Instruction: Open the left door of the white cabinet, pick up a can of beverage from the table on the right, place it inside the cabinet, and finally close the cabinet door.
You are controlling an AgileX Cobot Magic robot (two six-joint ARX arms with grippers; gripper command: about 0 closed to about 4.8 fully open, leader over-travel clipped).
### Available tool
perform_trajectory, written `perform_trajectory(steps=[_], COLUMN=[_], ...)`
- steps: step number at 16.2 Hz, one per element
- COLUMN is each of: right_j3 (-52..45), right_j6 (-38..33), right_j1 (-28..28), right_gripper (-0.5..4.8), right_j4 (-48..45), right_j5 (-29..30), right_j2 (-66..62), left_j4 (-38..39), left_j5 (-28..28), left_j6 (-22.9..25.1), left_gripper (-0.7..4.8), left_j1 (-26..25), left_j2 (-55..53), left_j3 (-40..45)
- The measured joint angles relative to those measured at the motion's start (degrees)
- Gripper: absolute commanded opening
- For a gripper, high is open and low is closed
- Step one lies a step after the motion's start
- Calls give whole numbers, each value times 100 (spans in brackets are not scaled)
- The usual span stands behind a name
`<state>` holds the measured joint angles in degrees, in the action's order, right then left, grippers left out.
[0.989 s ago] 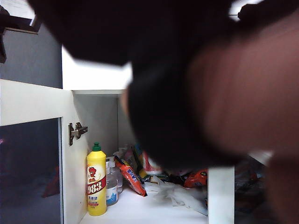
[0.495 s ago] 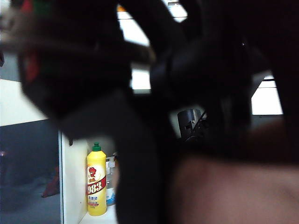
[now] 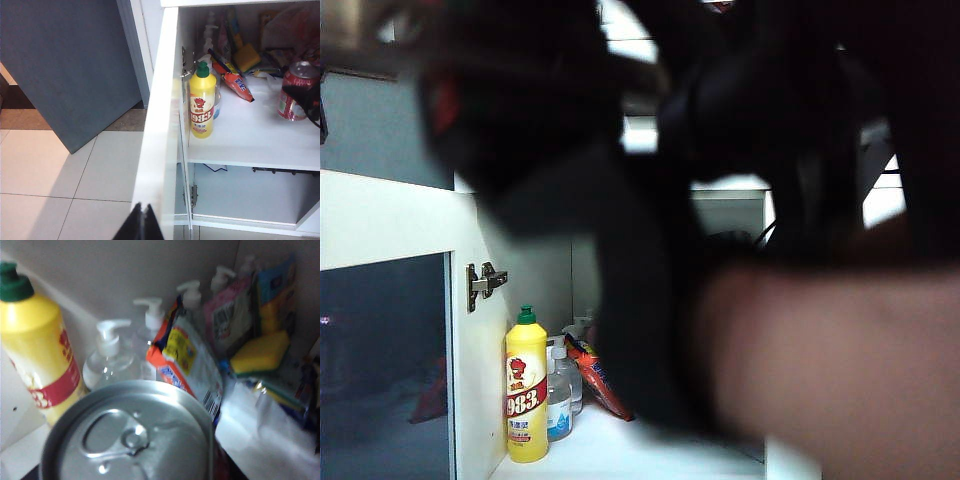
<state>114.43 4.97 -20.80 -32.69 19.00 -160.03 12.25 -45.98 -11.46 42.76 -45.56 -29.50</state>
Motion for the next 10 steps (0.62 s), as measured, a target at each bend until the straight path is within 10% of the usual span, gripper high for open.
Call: perform_trajectory(steps=[10], right_j3=[-4], right_j6=[-2], right_j1=[-11], right_gripper=[180], right_j4=[-337], right_j5=[-407], right_j2=[-2], left_j4=[22], left_j5=[0], left_j6=[0], left_gripper=[-6], left_j1=[0], left_j2=[0], left_j3=[0])
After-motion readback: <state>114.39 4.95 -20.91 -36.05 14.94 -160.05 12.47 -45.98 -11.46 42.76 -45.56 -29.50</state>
